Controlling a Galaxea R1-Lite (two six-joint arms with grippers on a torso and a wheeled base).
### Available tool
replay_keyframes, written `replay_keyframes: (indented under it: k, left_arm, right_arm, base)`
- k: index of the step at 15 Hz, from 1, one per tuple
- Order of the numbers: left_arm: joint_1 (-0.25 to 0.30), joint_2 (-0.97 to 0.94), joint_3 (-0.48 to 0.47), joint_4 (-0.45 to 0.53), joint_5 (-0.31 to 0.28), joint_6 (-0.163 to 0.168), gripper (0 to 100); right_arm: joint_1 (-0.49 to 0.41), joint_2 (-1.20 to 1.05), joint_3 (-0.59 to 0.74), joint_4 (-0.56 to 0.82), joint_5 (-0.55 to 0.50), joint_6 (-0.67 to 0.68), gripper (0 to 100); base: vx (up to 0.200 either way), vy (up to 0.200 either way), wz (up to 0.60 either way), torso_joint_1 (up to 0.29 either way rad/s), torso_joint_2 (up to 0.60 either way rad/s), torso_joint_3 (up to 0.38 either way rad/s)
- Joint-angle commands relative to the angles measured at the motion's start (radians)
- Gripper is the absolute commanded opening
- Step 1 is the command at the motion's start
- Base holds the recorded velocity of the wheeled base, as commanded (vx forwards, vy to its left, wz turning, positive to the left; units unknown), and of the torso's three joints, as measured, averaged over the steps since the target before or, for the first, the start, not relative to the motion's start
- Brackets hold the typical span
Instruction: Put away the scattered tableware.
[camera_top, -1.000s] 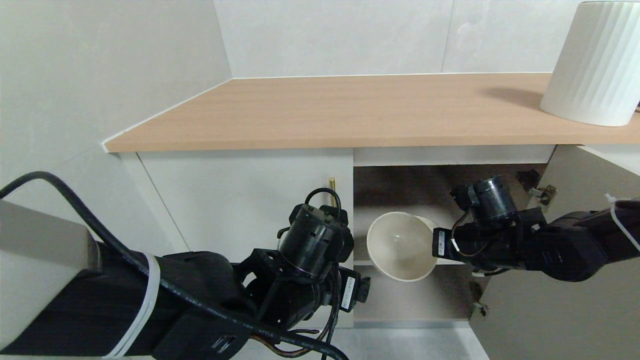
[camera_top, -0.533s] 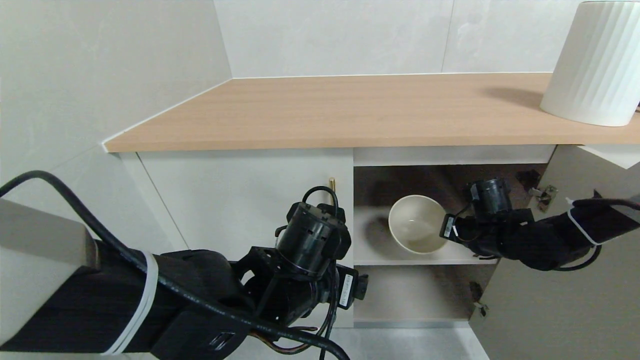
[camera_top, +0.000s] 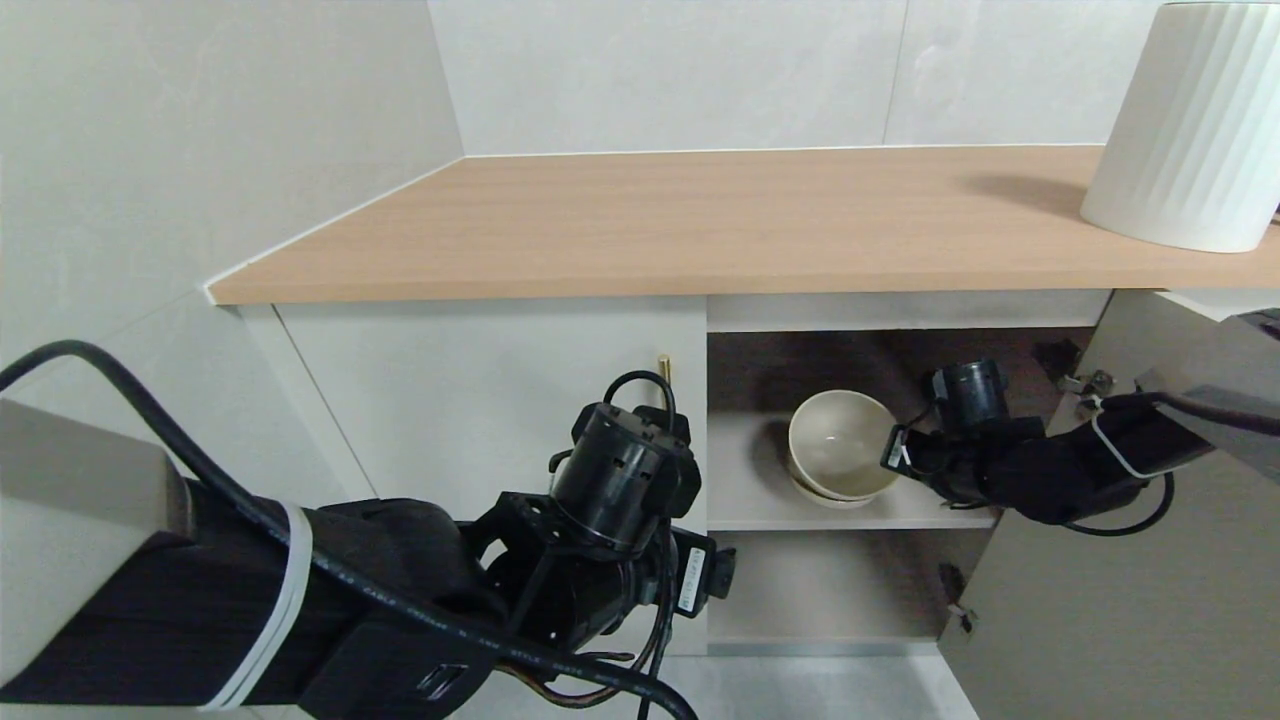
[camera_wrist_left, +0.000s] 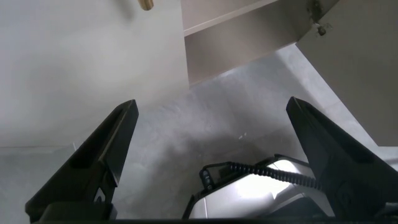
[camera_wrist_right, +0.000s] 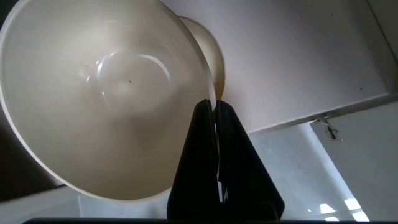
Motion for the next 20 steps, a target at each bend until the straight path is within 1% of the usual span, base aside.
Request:
replay_keyframes:
  k: [1, 5, 10, 18, 19, 20]
  left_arm:
    - [0.002, 0.0, 0.0, -0.001, 0.001, -0.001, 100]
    - [0.002, 0.0, 0.0, -0.001, 0.001, -0.001, 100]
    - [0.002, 0.003, -0.002, -0.001, 0.001, -0.001, 100]
    - [0.002, 0.004, -0.002, -0.001, 0.001, -0.001, 100]
    - [0.002, 0.004, -0.002, -0.001, 0.001, -0.001, 100]
    - [0.002, 0.004, -0.002, -0.001, 0.001, -0.001, 100]
  right_arm:
    - [-0.009, 0.041, -0.021, -0.006, -0.003, 0.004, 0]
    - [-0.01, 0.064, -0.024, -0.046, -0.003, 0.004, 0]
    - [-0.01, 0.093, -0.052, -0.049, -0.011, 0.004, 0]
    - [-0.013, 0.096, -0.053, -0.049, -0.011, 0.004, 0]
    - [-0.013, 0.096, -0.053, -0.049, -0.011, 0.004, 100]
    - [-0.012, 0.096, -0.053, -0.05, -0.009, 0.005, 100]
  base:
    - [0.0, 0.0, 0.0, 0.0, 0.0, 0.0]
    - [0.0, 0.0, 0.0, 0.0, 0.0, 0.0]
    - [0.0, 0.0, 0.0, 0.0, 0.0, 0.0]
    - [0.0, 0.0, 0.0, 0.0, 0.0, 0.0]
    - [0.0, 0.0, 0.0, 0.0, 0.0, 0.0]
    - [0.0, 0.0, 0.0, 0.0, 0.0, 0.0]
